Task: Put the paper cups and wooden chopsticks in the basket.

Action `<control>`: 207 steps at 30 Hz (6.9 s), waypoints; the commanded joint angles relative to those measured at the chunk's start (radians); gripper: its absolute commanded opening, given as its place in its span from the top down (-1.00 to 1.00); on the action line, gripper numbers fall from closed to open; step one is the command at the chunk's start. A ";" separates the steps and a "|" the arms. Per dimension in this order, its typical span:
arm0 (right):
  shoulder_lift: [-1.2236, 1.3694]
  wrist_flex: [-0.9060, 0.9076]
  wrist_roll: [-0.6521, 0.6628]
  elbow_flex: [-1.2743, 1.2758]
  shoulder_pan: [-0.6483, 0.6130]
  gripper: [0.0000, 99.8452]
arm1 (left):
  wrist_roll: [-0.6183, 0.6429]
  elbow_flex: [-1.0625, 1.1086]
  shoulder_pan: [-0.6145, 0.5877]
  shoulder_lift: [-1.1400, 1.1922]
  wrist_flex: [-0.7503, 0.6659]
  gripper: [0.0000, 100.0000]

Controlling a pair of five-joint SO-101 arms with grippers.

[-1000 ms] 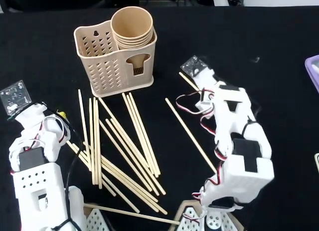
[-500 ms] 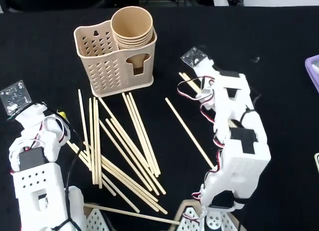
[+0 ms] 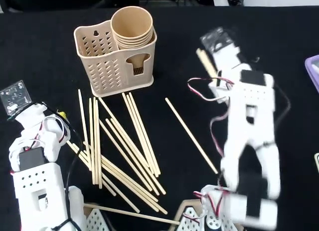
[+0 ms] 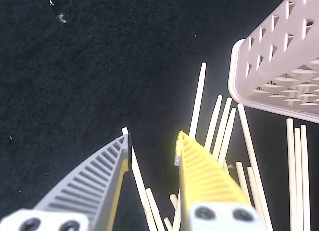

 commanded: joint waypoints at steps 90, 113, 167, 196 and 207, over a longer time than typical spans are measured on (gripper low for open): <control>0.067 -0.600 -0.493 0.501 -0.749 0.60 | -0.008 0.013 -0.013 -0.015 0.000 0.68; 0.441 -0.190 -0.459 -0.013 -0.626 0.60 | -0.008 0.013 -0.013 -0.015 -0.002 0.68; 0.544 -0.249 -0.359 -0.041 -0.821 0.73 | -0.008 0.012 -0.012 -0.015 0.002 0.68; -0.091 -0.029 -0.299 0.051 -0.744 0.97 | -0.008 0.012 -0.012 -0.015 -0.002 0.68; 0.343 -0.288 -0.242 0.122 -0.743 0.68 | -0.008 0.012 -0.012 -0.015 0.002 0.68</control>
